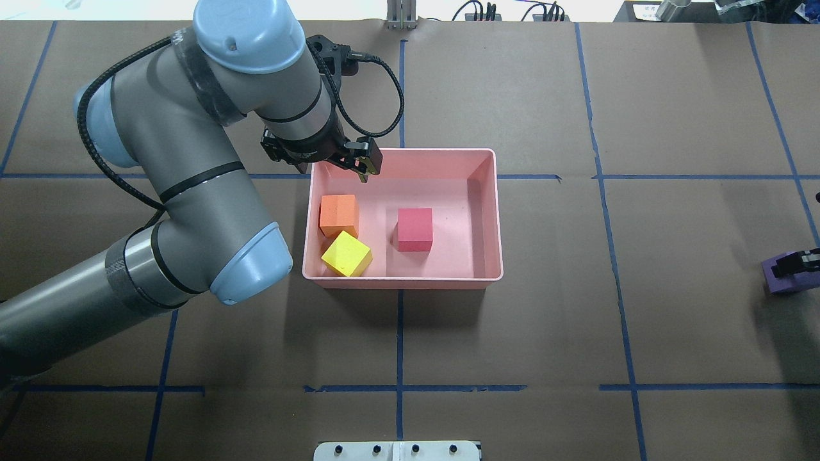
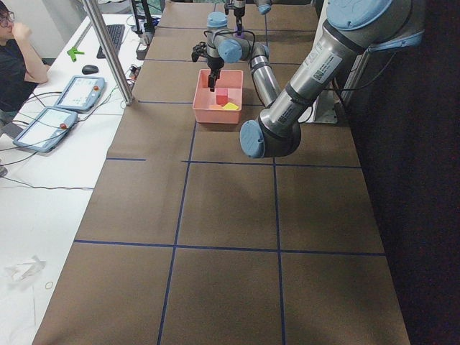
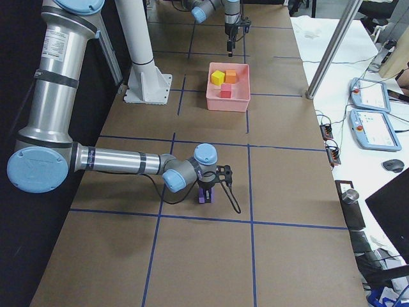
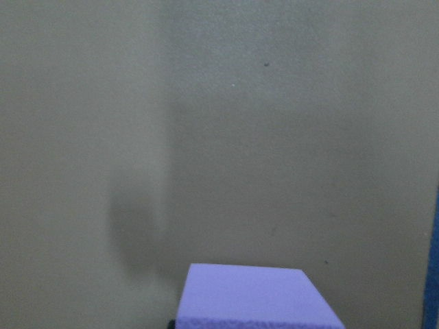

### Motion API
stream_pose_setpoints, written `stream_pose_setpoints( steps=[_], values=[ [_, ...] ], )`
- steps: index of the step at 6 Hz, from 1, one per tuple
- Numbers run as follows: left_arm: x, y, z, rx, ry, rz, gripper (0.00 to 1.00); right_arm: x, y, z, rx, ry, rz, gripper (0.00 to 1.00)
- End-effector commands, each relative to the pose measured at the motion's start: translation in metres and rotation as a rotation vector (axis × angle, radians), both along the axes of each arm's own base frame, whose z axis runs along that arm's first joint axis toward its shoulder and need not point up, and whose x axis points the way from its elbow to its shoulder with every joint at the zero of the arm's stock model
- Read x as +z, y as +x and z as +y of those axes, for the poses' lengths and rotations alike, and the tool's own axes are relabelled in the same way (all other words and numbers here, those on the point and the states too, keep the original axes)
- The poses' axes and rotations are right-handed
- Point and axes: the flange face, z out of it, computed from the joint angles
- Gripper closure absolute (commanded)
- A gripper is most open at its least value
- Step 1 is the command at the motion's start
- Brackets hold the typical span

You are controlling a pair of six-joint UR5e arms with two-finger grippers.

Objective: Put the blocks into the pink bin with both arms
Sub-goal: 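Grasp the purple cube with the right gripper while the left gripper waits over the bin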

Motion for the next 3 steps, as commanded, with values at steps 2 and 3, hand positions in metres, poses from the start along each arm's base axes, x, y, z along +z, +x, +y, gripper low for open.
stream_pose_setpoints(
  steps=[2, 3],
  values=[
    [0.107, -0.110, -0.060, 0.170, 0.176, -0.120, 0.00, -0.084, -0.023, -0.040, 0.000, 0.022, -0.050, 0.82],
    [0.152, -0.162, -0.078, 0.222, 0.189, -0.134, 0.00, -0.148, -0.037, -0.066, 0.042, -0.023, -0.054, 0.82]
  ],
)
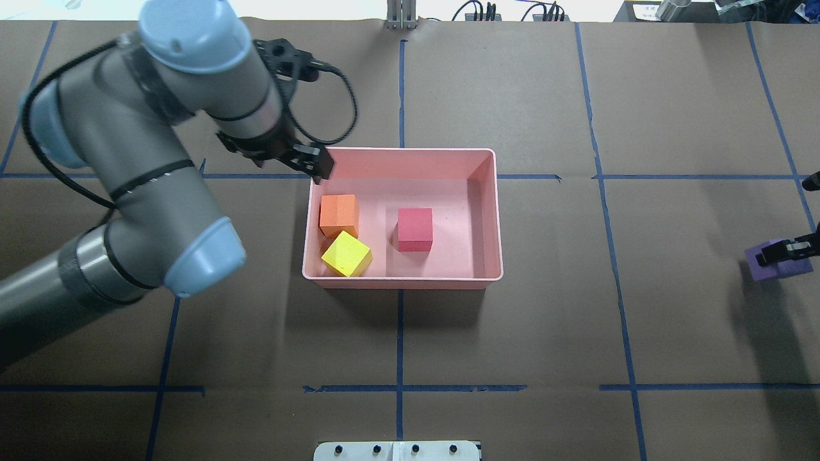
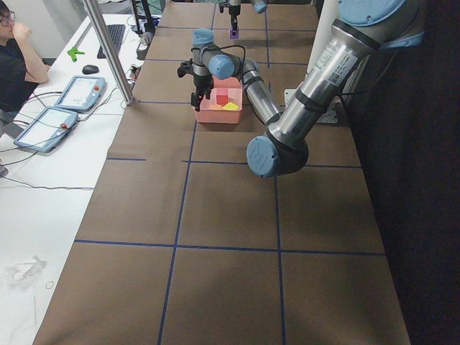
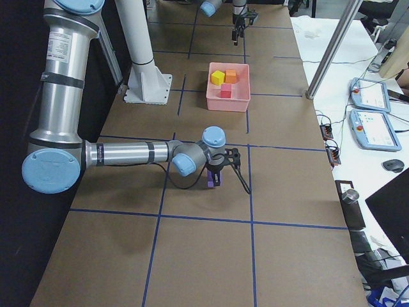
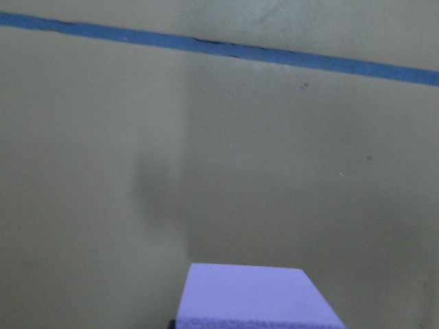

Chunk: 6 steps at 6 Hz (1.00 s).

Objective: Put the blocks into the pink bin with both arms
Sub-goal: 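Release the purple cube into the bin with right gripper while left arm withdraws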

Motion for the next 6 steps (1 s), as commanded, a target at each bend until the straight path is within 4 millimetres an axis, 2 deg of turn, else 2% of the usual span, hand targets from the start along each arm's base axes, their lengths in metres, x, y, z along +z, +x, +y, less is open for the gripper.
stream_pose_setpoints(
  steps=[1, 2, 3, 4, 5, 6],
  values=[
    [0.105, -0.133, -0.030, 0.055, -0.022, 0.001, 0.00, -0.135, -0.030, -0.050, 0.076, -0.078, -0.020, 0.82],
    [0.173, -0.220, -0.021, 0.046, -0.069, 0.040, 0.00, -0.216, -0.061, -0.071, 0.104, -0.133, -0.028, 0.82],
    [0.226, -0.287, -0.002, -0.002, -0.106, 0.035, 0.00, -0.289, -0.112, -0.072, 0.118, -0.190, -0.040, 0.82],
    [0.266, -0.329, 0.020, -0.008, -0.112, 0.022, 0.00, -0.344, -0.162, -0.061, 0.159, -0.224, -0.057, 0.82],
    [0.303, -0.354, 0.041, 0.035, -0.097, 0.013, 0.00, -0.384, -0.205, -0.062, 0.206, -0.244, -0.065, 0.81],
    [0.311, -0.371, 0.053, 0.019, -0.098, 0.014, 0.00, -0.419, -0.248, -0.074, 0.242, -0.267, -0.058, 0.80]
  ],
)
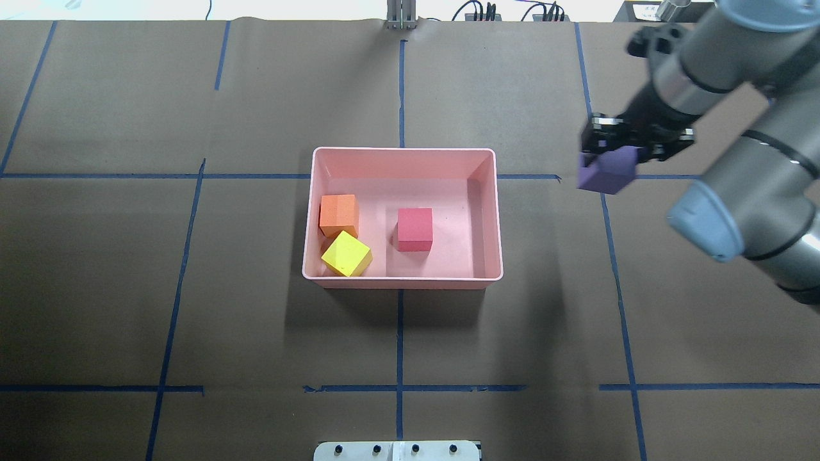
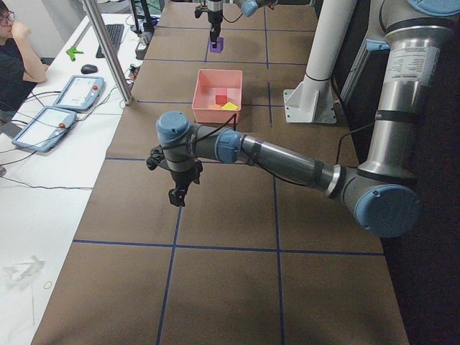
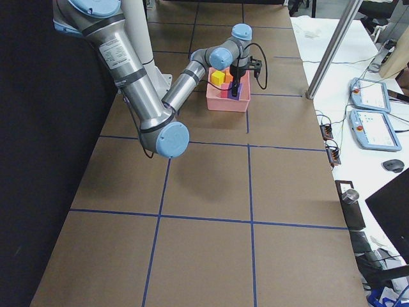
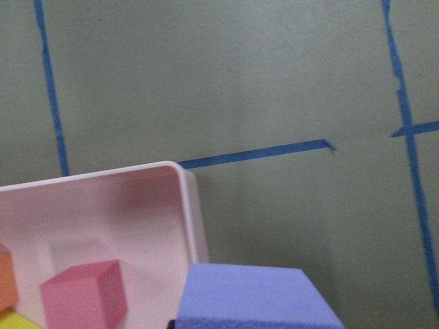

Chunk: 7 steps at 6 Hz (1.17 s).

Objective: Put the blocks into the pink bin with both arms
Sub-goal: 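Release the purple cube into the bin with right gripper while left arm withdraws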

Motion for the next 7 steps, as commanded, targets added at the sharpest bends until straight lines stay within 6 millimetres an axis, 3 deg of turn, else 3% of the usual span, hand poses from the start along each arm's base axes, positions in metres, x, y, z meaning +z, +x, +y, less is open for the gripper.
stream_pose_setpoints(
  steps=[1, 2, 4, 5, 6, 7],
  values=[
    [0.018, -0.021, 0.020, -0.003, -0.001, -0.001, 0.00, -0.055, -0.071, -0.005, 0.058, -0.029, 0.017, 0.67],
    [0.017, -0.021, 0.020, -0.008, -0.004, 0.000, 0.00, -0.065, -0.087, -0.006, 0.057, -0.036, 0.021, 0.05],
    [0.030, -0.021, 0.020, -0.010, -0.031, -0.004, 0.00, -0.066, -0.083, -0.015, 0.041, -0.003, 0.032, 0.00],
    [0.035, -0.022, 0.025, -0.008, -0.038, -0.012, 0.00, -0.045, -0.054, -0.038, 0.018, 0.020, 0.046, 0.00],
    [0.039, -0.023, 0.030, -0.011, -0.046, -0.014, 0.00, -0.008, -0.006, -0.067, -0.040, 0.057, 0.055, 0.00],
    [0.062, -0.024, 0.052, -0.008, -0.091, -0.017, 0.00, 0.036, 0.048, -0.092, -0.099, 0.091, 0.057, 0.00]
  ],
)
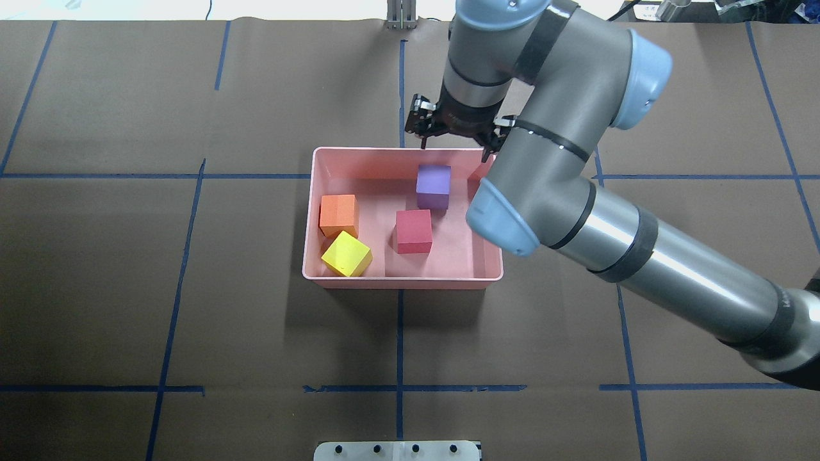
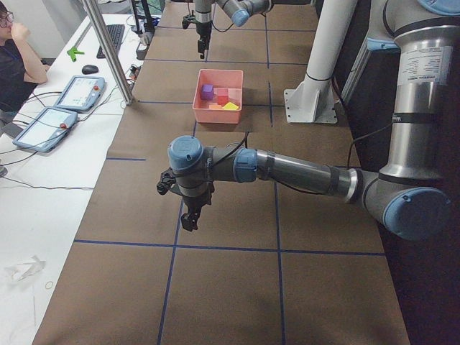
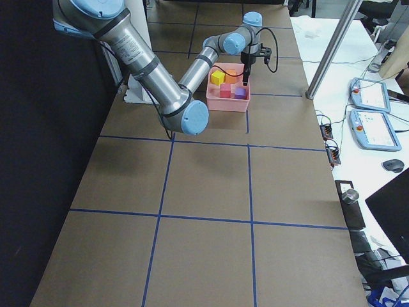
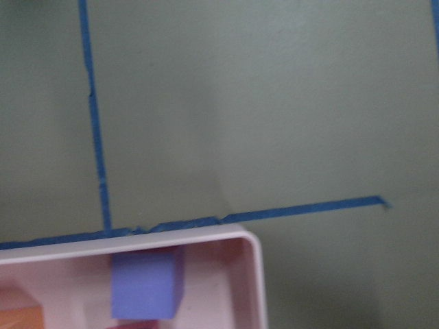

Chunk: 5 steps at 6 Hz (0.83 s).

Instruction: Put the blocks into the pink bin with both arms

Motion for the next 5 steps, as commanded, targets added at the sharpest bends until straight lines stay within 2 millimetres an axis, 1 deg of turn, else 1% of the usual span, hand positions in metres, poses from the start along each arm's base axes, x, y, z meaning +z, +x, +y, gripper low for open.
stream_pose_setpoints(
  steps=[1, 2, 3, 4, 5],
  values=[
    [0.039, -0.002, 0.026, -0.004, -0.086, -0.006, 0.00, 0.090, 0.118, -0.044, -0.118, 0.082, 0.006, 0.00],
    [0.046, -0.017, 0.037, -0.037, -0.105, -0.006, 0.00, 0.148, 0.185, -0.052, -0.191, 0.148, 0.020, 0.00],
    [0.053, -0.026, 0.041, -0.075, -0.138, -0.003, 0.00, 0.212, 0.250, -0.048, -0.263, 0.212, 0.058, 0.00],
    [0.047, -0.027, 0.040, -0.157, -0.195, -0.009, 0.00, 0.275, 0.314, -0.029, -0.328, 0.255, 0.072, 0.00],
    [0.038, -0.027, 0.034, -0.158, -0.176, -0.008, 0.00, 0.343, 0.362, 0.007, -0.387, 0.265, 0.067, 0.00]
  ],
)
